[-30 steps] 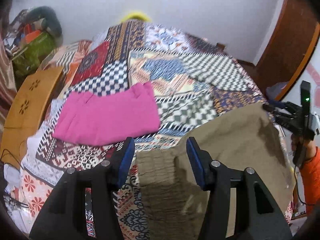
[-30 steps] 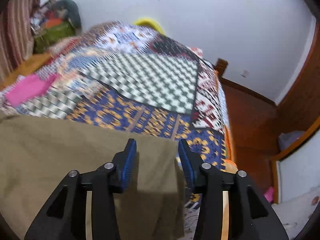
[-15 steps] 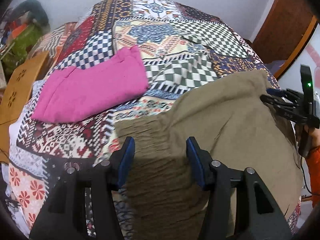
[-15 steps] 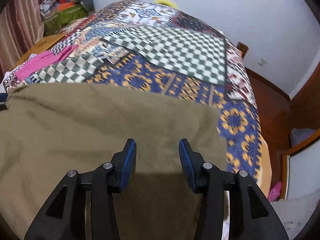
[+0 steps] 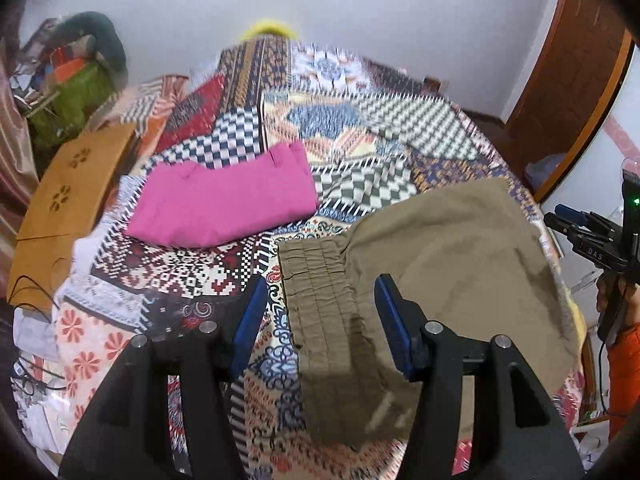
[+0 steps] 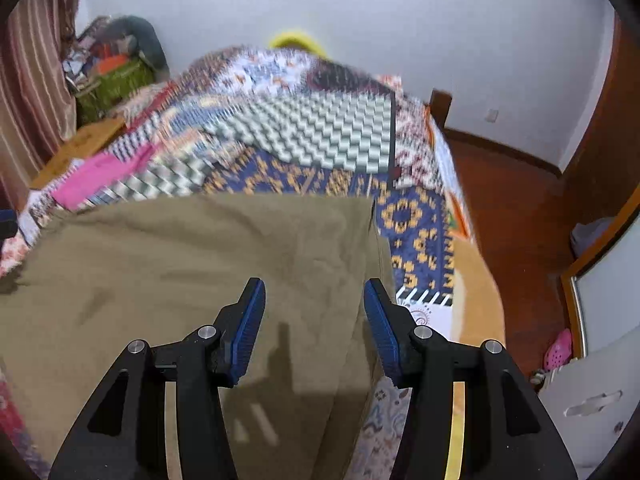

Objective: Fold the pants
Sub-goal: 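Release the pants and smooth them flat with both tools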

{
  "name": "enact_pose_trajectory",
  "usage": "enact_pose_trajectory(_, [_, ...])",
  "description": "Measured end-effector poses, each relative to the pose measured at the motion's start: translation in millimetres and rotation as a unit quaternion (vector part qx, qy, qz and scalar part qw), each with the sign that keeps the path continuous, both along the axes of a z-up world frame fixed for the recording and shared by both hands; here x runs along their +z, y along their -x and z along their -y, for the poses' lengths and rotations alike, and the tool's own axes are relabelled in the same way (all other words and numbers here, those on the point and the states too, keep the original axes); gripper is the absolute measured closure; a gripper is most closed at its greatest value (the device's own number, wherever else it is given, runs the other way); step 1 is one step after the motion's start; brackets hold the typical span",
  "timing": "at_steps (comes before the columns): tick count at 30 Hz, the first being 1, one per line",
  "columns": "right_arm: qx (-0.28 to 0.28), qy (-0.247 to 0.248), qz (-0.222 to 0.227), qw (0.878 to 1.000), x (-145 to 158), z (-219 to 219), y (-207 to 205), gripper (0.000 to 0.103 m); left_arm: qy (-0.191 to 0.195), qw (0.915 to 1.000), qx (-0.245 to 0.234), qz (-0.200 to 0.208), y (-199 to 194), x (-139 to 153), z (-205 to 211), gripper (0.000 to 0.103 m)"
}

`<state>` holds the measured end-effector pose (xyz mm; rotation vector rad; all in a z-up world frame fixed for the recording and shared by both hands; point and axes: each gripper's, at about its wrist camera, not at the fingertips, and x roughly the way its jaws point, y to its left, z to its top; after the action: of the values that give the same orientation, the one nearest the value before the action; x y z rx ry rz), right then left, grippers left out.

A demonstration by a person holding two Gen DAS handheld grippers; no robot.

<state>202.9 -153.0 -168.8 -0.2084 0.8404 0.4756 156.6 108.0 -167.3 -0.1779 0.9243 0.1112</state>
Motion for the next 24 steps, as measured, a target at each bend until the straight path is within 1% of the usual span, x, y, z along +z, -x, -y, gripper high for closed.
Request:
enact_pose_trajectory(3, [0.005,-0.013,0.024,1.0,21,-3,18,0.055,-0.003,0.9999,0.0,0.016,18,16,6,0.046])
enact_pose_trajectory(5, [0.005,-0.016,0.038,0.999,31,-5,28,0.054,-0.006,0.9997,0.0,0.022,28,22,10,0.044])
enact_pose_trajectory(8, [0.003,-0.028,0.055,0.998,42,-6,43,0.051,-0.001,0.9995,0.004,0.031,43,26,16,0.037])
enact_pose_trajectory(10, [0.002,-0.036,0.059,0.998,47,-6,52,0.051,0.009,0.9992,0.007,0.038,53,26,18,0.028])
enact_pose_trajectory(12, [0.005,-0.04,0.058,0.998,48,-7,60,0.051,0.026,0.9989,0.01,0.039,64,22,22,0.026])
enact_pose_trajectory(14, [0.005,-0.042,0.058,0.997,48,-8,68,0.05,0.037,0.9988,0.008,0.032,69,16,26,0.026])
enact_pose_trajectory(19, [0.009,-0.047,0.05,0.998,41,-13,85,0.05,0.075,0.9972,0.006,0.0,78,-6,35,0.026])
enact_pose_trajectory(24, [0.014,-0.047,0.034,0.998,28,-17,99,0.05,0.109,0.9939,0.001,-0.018,83,-21,34,0.026])
